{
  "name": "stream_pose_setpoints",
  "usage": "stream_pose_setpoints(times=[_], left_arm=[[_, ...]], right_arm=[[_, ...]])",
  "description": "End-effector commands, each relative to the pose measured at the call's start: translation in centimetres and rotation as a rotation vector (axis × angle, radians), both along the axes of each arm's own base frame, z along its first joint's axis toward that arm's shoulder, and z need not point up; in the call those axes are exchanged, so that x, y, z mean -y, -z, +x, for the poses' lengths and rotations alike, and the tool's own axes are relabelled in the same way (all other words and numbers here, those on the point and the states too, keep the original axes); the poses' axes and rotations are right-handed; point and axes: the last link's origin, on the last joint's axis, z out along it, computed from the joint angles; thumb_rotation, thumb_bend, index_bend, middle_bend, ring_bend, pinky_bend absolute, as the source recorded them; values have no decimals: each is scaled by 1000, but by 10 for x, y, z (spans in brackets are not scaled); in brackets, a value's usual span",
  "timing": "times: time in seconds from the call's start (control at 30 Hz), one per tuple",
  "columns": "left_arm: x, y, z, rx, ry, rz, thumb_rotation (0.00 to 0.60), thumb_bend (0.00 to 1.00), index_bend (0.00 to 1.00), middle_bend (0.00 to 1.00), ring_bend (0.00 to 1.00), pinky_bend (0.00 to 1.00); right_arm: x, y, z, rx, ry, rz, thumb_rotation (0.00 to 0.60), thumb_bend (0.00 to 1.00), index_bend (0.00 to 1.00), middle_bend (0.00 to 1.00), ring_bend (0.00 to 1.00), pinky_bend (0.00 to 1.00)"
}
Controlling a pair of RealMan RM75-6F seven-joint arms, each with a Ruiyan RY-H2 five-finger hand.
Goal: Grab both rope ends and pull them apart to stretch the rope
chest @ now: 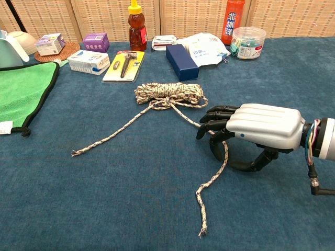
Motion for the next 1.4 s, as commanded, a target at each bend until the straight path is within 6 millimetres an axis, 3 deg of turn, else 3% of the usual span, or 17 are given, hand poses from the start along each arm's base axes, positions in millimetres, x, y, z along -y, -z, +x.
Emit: stream_pose_setpoints(times=[0.03, 0.77, 1.4], left_arm=[[0, 0, -1, -1, -2, 0, 211, 419, 221, 168, 224, 233], [1, -1, 0, -2, -1, -2, 211, 418, 220, 168, 224, 233], [0, -1, 0, -1, 1, -2, 212, 418, 219, 167, 222, 232]], right_arm=[[-1, 0, -1, -2, -1, 1, 600, 434, 468, 194, 83, 0], [-5, 6, -5, -25, -2, 1, 600, 434, 514, 226, 87, 0], [-9, 7, -4, -4, 6, 3, 600, 434, 616, 298, 147, 0]])
